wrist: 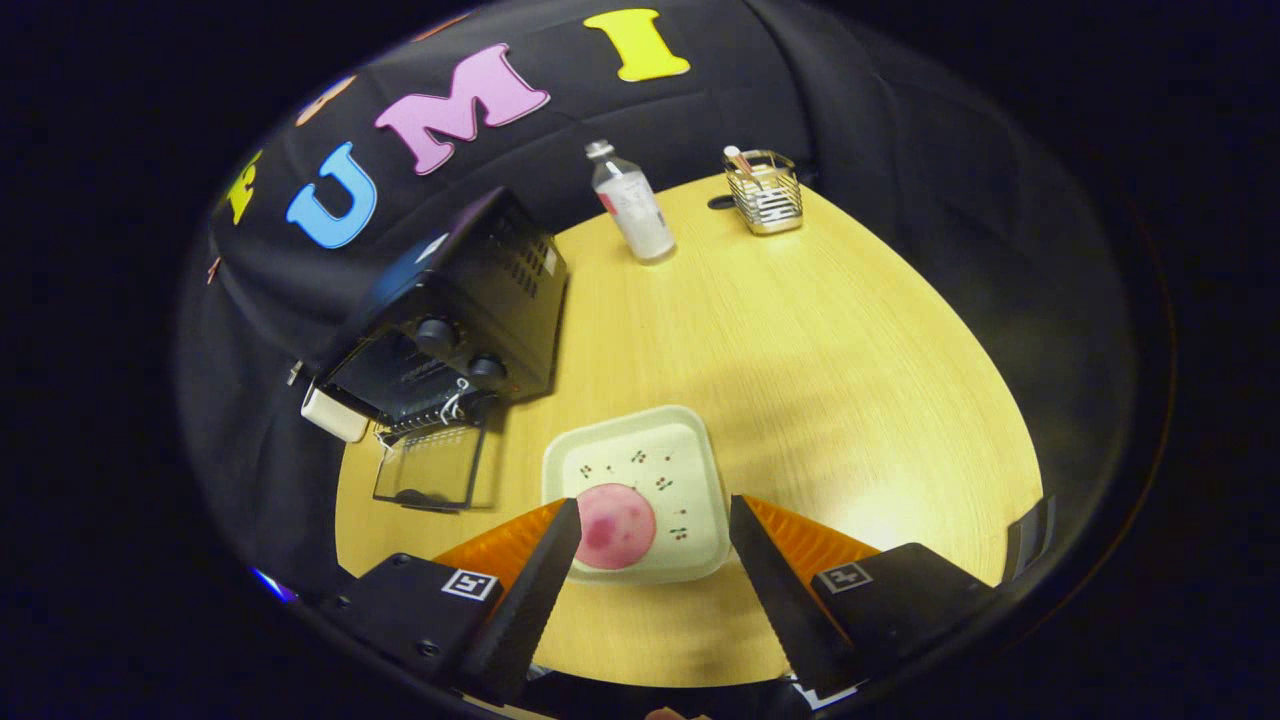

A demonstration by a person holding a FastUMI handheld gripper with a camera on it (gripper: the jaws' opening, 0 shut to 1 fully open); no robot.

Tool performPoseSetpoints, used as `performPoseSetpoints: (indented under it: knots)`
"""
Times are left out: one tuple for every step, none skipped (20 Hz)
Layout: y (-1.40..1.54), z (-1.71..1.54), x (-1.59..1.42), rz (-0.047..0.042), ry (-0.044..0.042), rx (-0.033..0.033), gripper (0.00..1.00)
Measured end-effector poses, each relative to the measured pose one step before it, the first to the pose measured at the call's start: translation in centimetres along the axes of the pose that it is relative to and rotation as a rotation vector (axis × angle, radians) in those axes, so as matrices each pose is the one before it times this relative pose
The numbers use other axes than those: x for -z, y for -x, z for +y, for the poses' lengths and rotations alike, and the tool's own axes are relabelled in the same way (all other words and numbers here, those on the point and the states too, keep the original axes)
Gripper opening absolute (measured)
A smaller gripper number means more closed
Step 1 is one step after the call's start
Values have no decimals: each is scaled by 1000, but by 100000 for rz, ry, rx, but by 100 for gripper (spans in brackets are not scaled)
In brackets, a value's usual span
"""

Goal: Open the toaster oven, put the food inside, and close the toaster oven door.

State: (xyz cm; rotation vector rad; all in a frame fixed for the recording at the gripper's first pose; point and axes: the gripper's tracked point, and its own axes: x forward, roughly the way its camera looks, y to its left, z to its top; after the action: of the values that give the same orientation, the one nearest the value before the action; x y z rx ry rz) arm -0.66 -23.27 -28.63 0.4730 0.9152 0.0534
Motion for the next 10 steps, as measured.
performPoseSetpoints:
  knots:
    - [-840,-304,298,2618,-358,-1511,99]
    - [-649,-389,296,2267,529,-1147,100]
    - [-823,-285,382,2372,1335,-856,99]
    - [-676,-502,145,2578,1734,-40,100]
    - [-726,-175,180,2236,1446,-130,99]
    - [-464,-119,199,1700,935,10,99]
    - [-438,69,149,1495,173,-371,100]
    - [-143,628,13,173,-257,-2142,100]
    - [-224,584,11,1089,189,-1806,100]
    - [14,452,227,1399,438,-898,100]
